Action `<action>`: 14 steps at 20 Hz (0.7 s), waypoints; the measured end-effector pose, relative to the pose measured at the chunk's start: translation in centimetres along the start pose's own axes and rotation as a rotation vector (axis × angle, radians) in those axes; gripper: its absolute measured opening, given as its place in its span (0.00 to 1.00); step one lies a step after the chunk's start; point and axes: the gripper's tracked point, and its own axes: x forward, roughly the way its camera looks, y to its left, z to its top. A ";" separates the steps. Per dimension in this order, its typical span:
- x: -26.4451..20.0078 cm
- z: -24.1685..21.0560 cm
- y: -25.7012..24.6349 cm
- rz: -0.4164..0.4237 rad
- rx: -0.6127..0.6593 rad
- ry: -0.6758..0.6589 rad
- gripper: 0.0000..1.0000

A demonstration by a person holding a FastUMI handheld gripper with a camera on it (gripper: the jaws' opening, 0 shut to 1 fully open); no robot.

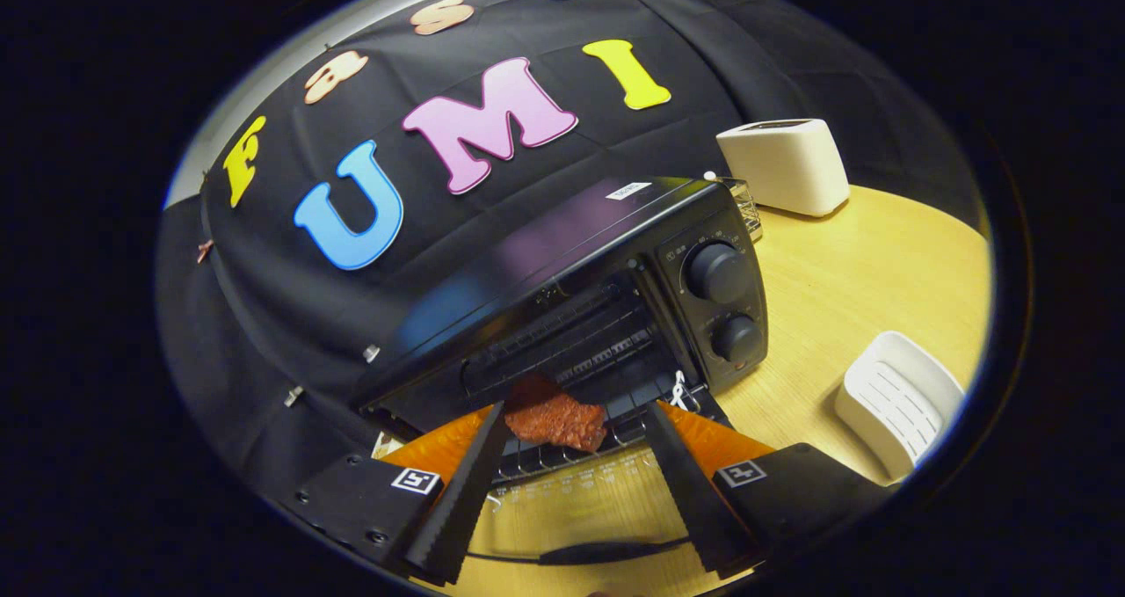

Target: Open the toaster oven, put the food inside, and close the toaster oven door.

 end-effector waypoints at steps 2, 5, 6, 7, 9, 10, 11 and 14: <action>-1.9 -0.9 -0.4 -0.015 -0.036 0.053 0.98; -4.9 -1.5 -1.4 -0.046 -0.144 0.093 0.98; -5.6 -1.8 -1.7 -0.058 -0.180 0.114 0.98; -6.5 -2.6 -2.1 -0.070 -0.198 0.151 0.98; -7.8 -4.0 -1.7 -0.046 -0.210 0.215 0.98; -8.4 -4.5 -2.0 -0.053 -0.236 0.230 0.98; -8.9 -5.0 -2.6 -0.072 -0.275 0.242 0.98; -10.0 -7.6 -4.1 -0.129 -0.373 0.317 0.99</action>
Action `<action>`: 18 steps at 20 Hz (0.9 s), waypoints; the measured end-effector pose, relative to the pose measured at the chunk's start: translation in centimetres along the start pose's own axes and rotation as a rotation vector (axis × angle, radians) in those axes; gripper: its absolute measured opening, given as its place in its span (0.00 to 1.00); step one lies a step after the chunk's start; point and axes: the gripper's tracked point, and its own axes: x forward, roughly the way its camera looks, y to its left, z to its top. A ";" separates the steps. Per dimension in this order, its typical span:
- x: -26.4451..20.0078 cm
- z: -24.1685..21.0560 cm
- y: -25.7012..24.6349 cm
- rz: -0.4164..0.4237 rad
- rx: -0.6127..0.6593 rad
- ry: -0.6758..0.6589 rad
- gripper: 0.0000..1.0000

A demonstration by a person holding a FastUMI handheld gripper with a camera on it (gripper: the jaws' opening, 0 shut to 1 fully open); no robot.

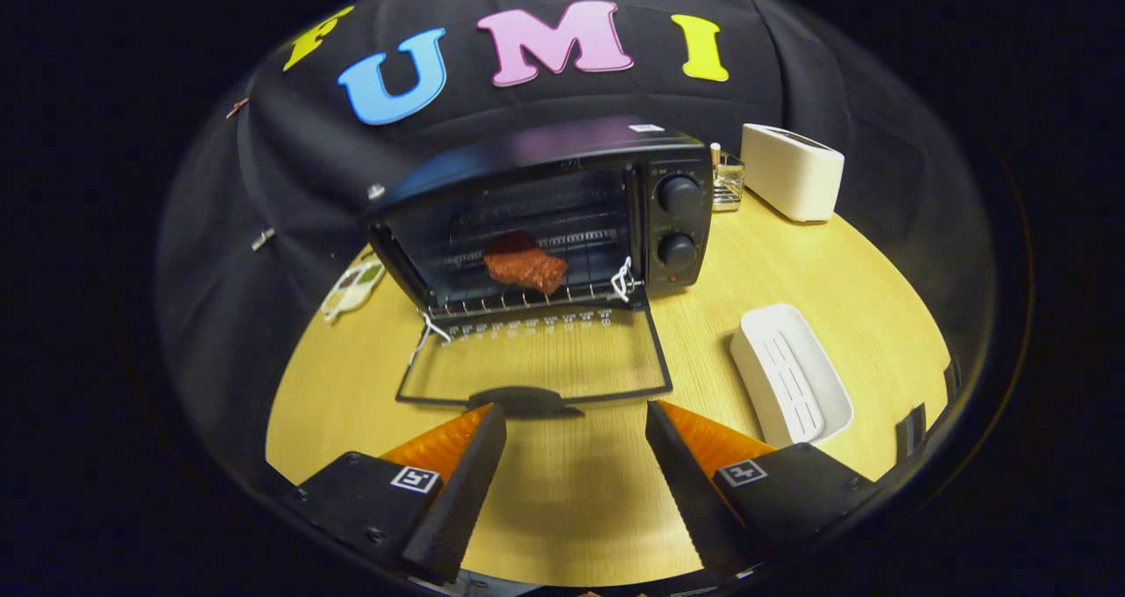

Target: Open the toaster oven, put the food inside, and close the toaster oven door.

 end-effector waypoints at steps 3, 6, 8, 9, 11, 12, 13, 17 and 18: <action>1.0 -1.9 -0.2 -0.045 -0.048 0.046 0.99; 2.4 -3.0 0.7 -0.039 -0.066 0.079 0.99; 3.2 -3.5 1.3 -0.040 -0.060 0.091 0.99; 3.7 -3.7 1.6 -0.040 -0.055 0.095 0.99; 4.7 -4.0 1.9 -0.053 -0.054 0.108 0.99; 5.2 -4.1 2.0 -0.061 -0.052 0.114 0.99; 5.7 -4.0 2.2 -0.067 -0.049 0.110 0.99; 7.4 -4.5 1.9 -0.100 -0.061 0.133 0.99; 7.8 -4.5 1.7 -0.109 -0.064 0.136 0.99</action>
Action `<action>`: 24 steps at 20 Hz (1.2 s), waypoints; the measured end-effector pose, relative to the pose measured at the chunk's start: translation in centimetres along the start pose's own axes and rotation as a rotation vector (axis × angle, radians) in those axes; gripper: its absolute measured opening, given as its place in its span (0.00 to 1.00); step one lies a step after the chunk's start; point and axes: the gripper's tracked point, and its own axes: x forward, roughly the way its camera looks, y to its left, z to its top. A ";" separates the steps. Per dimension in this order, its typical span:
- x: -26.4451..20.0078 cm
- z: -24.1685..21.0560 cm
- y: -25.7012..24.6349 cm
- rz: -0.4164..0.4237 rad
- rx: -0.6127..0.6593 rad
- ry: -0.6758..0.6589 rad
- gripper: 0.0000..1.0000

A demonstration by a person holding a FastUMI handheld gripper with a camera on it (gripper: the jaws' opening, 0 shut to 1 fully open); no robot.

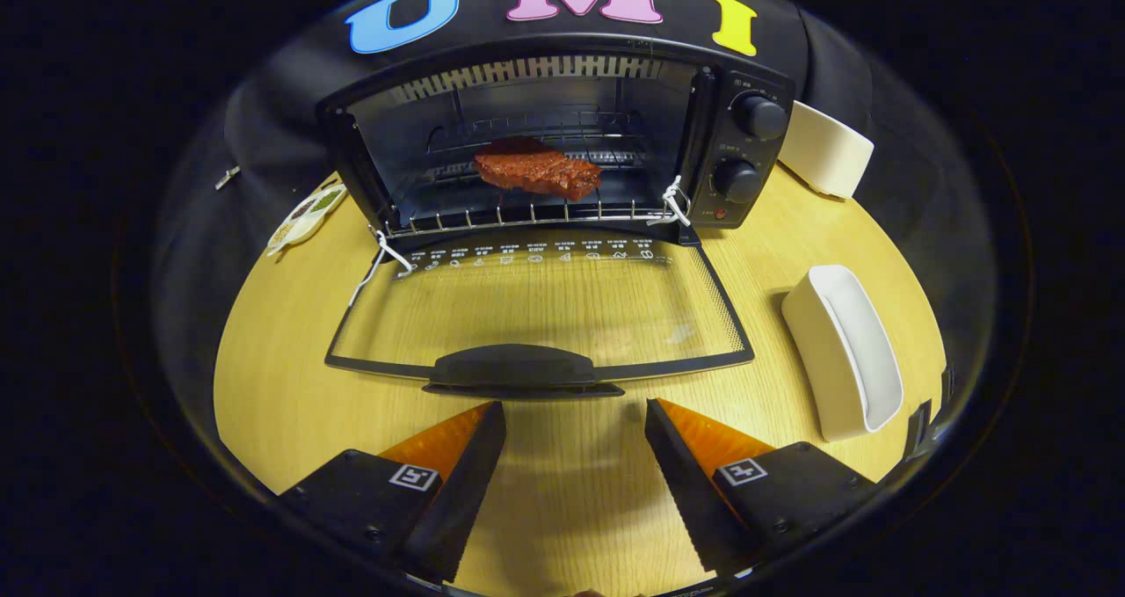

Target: Open the toaster oven, put the food inside, and close the toaster oven door.

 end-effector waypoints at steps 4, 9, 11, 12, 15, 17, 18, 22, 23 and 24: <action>0.6 0.1 -0.2 -0.002 -0.009 0.001 0.99; -0.1 1.0 -0.1 0.000 -0.086 -0.031 0.98; -0.8 1.6 0.0 0.002 -0.135 -0.068 0.98; -1.3 1.9 0.0 0.006 -0.153 -0.086 0.98; -2.8 3.0 0.0 0.038 -0.154 -0.135 0.96; -3.8 3.8 0.1 0.064 -0.122 -0.161 0.96; -4.3 4.3 0.2 0.079 -0.110 -0.177 0.96; -6.5 6.9 0.8 0.125 -0.070 -0.268 0.96; -6.7 8.3 0.8 0.127 -0.058 -0.295 0.96; -7.0 9.2 0.7 0.121 -0.045 -0.314 0.96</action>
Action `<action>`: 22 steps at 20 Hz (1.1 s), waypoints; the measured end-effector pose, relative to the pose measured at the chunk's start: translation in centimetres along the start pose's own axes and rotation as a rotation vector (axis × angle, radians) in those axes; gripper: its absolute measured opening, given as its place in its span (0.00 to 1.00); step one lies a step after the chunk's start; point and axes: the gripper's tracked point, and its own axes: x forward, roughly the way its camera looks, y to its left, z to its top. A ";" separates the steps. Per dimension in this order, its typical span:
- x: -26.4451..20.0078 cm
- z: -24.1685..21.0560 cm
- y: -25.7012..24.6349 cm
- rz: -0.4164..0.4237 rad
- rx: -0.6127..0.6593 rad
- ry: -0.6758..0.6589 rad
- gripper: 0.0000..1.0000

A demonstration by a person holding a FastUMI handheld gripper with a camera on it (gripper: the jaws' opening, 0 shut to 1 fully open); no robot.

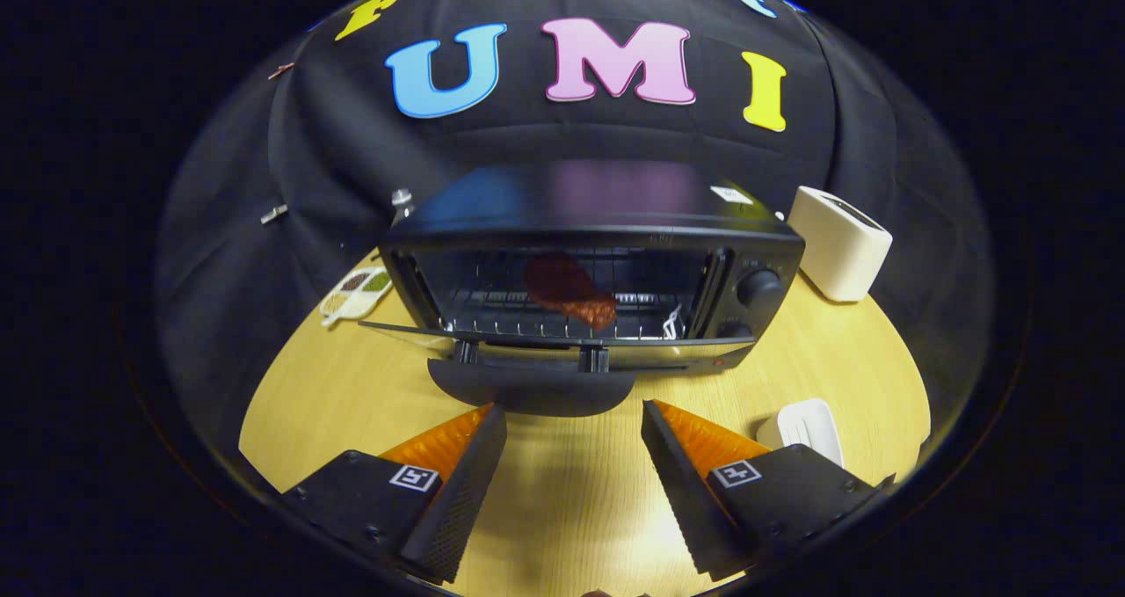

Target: Open the toaster oven, put the food inside, and close the toaster oven door.

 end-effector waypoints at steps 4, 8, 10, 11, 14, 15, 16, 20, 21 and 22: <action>-2.1 3.4 -0.1 -0.010 0.041 -0.075 0.99; -5.2 7.3 -1.1 -0.002 0.040 -0.174 0.98; -7.3 9.4 -1.9 -0.005 0.034 -0.229 0.98; -8.5 10.5 -2.5 -0.009 0.028 -0.259 0.99; -12.1 13.8 -4.5 -0.028 0.026 -0.351 0.98; -13.3 14.6 -5.1 -0.035 0.030 -0.374 0.98; -14.6 15.2 -5.9 -0.047 0.035 -0.398 0.98; -18.1 16.0 -9.0 -0.096 0.050 -0.465 0.98; -18.5 15.5 -9.6 -0.111 0.056 -0.465 0.98; -18.8 15.0 -9.9 -0.118 0.063 -0.464 0.98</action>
